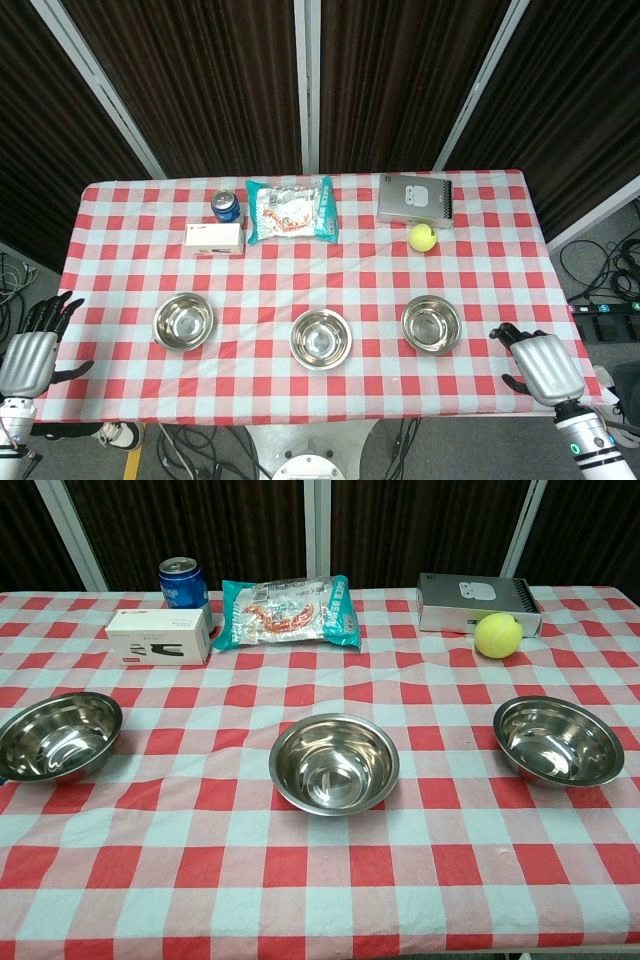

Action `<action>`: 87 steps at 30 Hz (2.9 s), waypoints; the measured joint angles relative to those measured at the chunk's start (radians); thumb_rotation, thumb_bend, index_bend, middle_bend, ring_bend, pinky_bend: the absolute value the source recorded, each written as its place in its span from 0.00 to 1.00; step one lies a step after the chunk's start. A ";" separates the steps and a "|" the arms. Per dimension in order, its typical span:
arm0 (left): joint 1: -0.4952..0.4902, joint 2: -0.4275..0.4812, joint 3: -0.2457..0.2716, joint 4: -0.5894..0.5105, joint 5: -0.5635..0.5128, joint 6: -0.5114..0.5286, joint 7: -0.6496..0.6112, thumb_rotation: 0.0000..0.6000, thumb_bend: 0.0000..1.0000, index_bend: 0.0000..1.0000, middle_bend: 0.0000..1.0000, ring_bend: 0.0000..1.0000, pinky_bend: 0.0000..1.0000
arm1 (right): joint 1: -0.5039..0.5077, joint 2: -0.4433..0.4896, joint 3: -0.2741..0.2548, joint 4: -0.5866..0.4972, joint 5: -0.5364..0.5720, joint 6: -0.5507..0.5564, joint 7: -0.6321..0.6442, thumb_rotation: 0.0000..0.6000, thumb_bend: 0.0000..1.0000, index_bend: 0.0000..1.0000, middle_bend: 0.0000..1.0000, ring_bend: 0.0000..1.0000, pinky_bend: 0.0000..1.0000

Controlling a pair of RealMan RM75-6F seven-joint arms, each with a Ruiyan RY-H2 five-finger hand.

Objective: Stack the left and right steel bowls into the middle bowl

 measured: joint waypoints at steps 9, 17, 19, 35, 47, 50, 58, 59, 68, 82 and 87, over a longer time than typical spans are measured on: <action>0.002 -0.008 -0.004 0.038 -0.014 -0.008 -0.019 1.00 0.05 0.16 0.13 0.05 0.10 | 0.052 -0.054 0.003 0.024 0.006 -0.070 -0.060 1.00 0.14 0.32 0.30 0.58 0.59; 0.001 -0.026 -0.007 0.074 -0.020 -0.015 -0.027 1.00 0.05 0.16 0.13 0.05 0.10 | 0.093 -0.100 0.012 0.037 0.031 -0.133 -0.118 1.00 0.14 0.33 0.33 0.58 0.59; 0.001 -0.030 -0.009 0.081 -0.024 -0.018 -0.029 1.00 0.05 0.16 0.13 0.05 0.10 | 0.099 -0.114 0.012 0.046 0.043 -0.144 -0.127 1.00 0.14 0.34 0.34 0.58 0.59; -0.007 -0.059 -0.015 0.138 -0.035 -0.036 -0.034 1.00 0.06 0.16 0.13 0.05 0.10 | 0.154 -0.243 0.031 0.198 0.060 -0.173 -0.071 1.00 0.15 0.39 0.37 0.58 0.57; -0.007 -0.074 -0.019 0.172 -0.045 -0.046 -0.042 1.00 0.06 0.16 0.13 0.05 0.10 | 0.187 -0.294 0.022 0.248 0.053 -0.195 -0.070 1.00 0.16 0.41 0.39 0.58 0.56; -0.007 -0.077 -0.019 0.179 -0.045 -0.046 -0.046 1.00 0.06 0.16 0.13 0.05 0.10 | 0.197 -0.299 0.023 0.249 0.059 -0.206 -0.078 1.00 0.16 0.41 0.39 0.57 0.56; -0.006 -0.085 -0.021 0.197 -0.049 -0.050 -0.060 1.00 0.06 0.16 0.13 0.05 0.10 | 0.220 -0.314 0.025 0.256 0.074 -0.228 -0.097 1.00 0.20 0.41 0.39 0.57 0.56; -0.006 -0.085 -0.022 0.199 -0.050 -0.050 -0.062 1.00 0.06 0.16 0.13 0.05 0.10 | 0.222 -0.315 0.025 0.257 0.079 -0.233 -0.101 1.00 0.21 0.41 0.39 0.57 0.56; -0.004 -0.089 -0.021 0.208 -0.050 -0.052 -0.065 1.00 0.06 0.16 0.13 0.05 0.10 | 0.243 -0.331 0.022 0.273 0.115 -0.270 -0.129 1.00 0.23 0.41 0.39 0.57 0.56; -0.005 -0.096 -0.022 0.225 -0.047 -0.051 -0.072 1.00 0.06 0.16 0.13 0.05 0.10 | 0.278 -0.375 0.033 0.321 0.144 -0.292 -0.147 1.00 0.30 0.49 0.45 0.57 0.56; -0.005 -0.098 -0.022 0.233 -0.050 -0.056 -0.079 1.00 0.06 0.16 0.13 0.05 0.10 | 0.284 -0.383 0.036 0.330 0.159 -0.297 -0.150 1.00 0.33 0.54 0.48 0.57 0.56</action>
